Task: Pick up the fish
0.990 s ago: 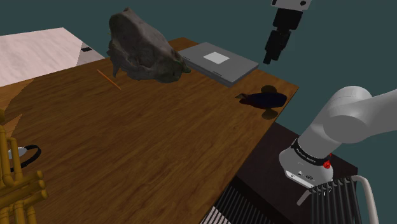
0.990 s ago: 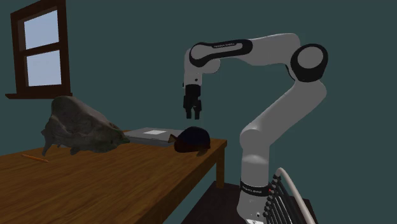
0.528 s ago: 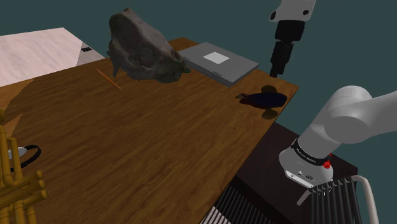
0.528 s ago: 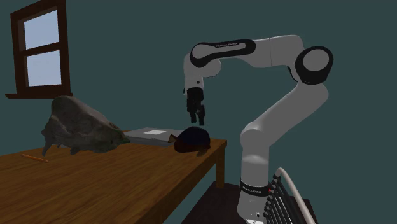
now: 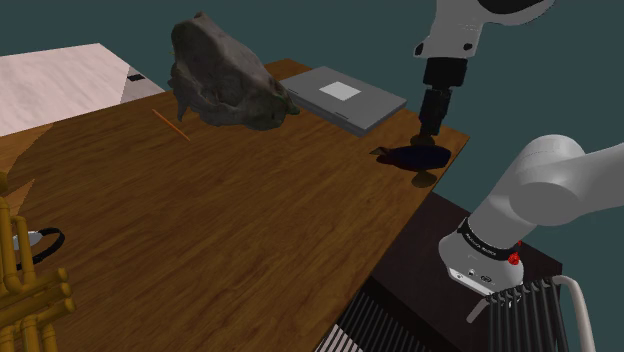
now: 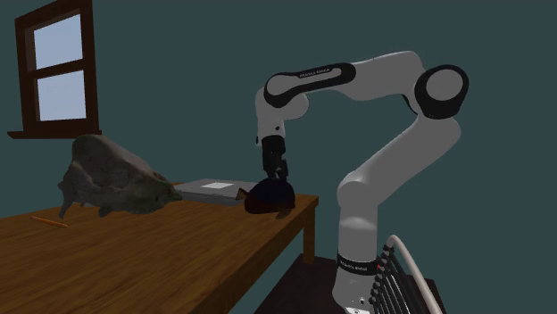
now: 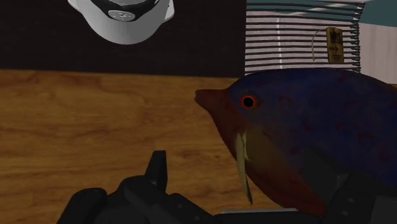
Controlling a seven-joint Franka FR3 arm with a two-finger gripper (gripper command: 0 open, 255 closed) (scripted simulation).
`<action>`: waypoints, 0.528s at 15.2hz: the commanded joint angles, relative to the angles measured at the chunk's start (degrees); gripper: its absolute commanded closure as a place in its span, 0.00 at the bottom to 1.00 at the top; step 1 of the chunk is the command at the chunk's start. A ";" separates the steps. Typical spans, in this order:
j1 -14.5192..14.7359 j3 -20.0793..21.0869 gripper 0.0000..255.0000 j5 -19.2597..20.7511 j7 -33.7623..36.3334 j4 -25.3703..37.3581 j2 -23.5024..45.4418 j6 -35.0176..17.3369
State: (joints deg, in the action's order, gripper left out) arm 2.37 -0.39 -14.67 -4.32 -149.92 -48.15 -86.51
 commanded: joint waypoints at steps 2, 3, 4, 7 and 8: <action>0.19 0.23 1.00 -0.06 -0.29 -0.65 -3.76 -0.49; 0.21 0.25 1.00 -0.08 -0.31 -0.52 -3.49 -0.63; 0.17 0.20 1.00 -0.03 -0.38 -0.69 -3.57 -0.71; 0.12 0.12 1.00 0.07 -0.48 -0.78 -3.56 -0.79; 0.15 0.16 1.00 0.02 -0.37 -0.62 -3.65 -0.56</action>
State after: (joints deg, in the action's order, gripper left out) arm 2.35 -0.27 -14.78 -4.65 -150.50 -48.20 -87.06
